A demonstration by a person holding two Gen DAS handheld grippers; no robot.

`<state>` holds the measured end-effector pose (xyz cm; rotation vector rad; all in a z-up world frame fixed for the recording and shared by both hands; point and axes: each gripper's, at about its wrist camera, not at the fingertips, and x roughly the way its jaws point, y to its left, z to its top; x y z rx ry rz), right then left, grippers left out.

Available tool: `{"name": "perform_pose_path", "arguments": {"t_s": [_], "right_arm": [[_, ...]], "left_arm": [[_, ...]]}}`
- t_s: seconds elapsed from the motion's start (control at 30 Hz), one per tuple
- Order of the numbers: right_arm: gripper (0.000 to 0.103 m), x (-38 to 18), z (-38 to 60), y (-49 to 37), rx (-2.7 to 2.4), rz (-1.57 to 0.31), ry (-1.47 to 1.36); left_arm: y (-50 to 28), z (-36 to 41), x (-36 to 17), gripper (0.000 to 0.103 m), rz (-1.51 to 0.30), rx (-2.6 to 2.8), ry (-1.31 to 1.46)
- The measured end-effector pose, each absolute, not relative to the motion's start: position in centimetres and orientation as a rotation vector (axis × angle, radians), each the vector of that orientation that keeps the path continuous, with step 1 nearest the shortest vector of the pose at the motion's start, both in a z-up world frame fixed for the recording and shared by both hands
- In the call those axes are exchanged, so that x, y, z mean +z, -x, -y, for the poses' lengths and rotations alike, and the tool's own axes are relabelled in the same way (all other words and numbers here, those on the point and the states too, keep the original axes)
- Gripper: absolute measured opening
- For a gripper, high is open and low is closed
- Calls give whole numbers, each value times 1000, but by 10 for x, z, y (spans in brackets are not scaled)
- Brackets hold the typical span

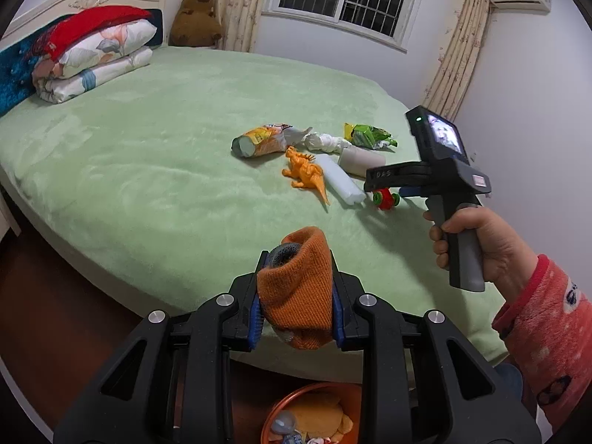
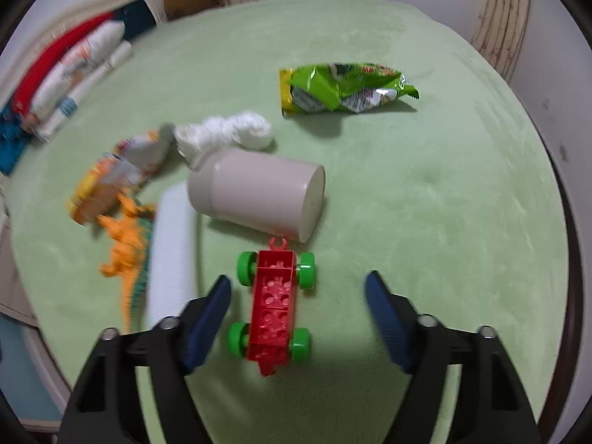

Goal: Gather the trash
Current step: 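Grasp the red toy car with the right gripper while the left gripper holds the sock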

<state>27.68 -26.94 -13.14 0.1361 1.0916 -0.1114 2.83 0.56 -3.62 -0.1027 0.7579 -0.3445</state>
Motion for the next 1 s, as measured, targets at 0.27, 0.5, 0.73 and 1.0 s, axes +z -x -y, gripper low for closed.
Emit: {"name": "perform_pose_path", "arguments": {"t_s": [0.27, 0.5, 0.73, 1.0], "right_arm": [[38, -127, 273, -268, -105, -1079, -161], [37, -106, 275, -247, -75, -1032, -143], [37, -76, 277, -213, -33, -962, -116], [37, -42, 270, -138, 89, -853, -45]], "left_arm": [[-30, -5, -41, 27, -777, -340, 96], [-33, -4, -43, 27, -788, -345, 96], [-43, 4, -41, 27, -794, -344, 85], [-35, 15, -38, 27, -790, -357, 47]]}}
